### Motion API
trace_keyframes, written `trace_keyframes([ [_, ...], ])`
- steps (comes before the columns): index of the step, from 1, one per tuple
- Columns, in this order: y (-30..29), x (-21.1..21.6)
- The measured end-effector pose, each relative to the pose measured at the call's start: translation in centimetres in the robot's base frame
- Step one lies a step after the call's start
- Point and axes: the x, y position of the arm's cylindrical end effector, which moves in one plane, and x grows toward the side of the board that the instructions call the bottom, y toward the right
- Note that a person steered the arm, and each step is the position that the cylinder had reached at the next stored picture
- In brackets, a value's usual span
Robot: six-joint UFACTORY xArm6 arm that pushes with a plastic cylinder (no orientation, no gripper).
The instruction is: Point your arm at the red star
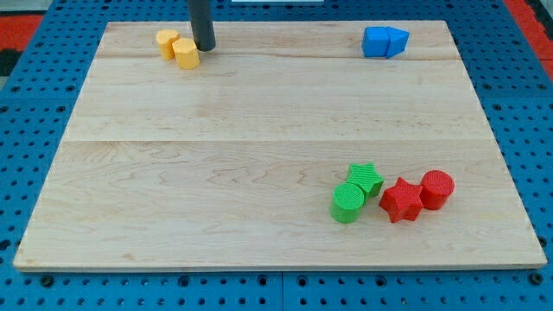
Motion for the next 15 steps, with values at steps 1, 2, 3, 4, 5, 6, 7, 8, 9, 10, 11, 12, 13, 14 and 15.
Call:
trace_keyframes([
  [1,4.0,0.0],
  [2,7.3,0.0],
  [3,10.0,0.0],
  [4,12.1,0.3],
  [5,10.1,4.9],
  [6,9.7,8.9],
  [7,10.3,14.8],
  [8,18.1,14.8],
  [9,21.5,16.0],
  [10,28.3,16.4],
  [11,33.9,14.9],
  [12,31.3,18.7],
  [13,29.4,23.0],
  [14,27.4,24.6],
  [15,24.9,24.8],
])
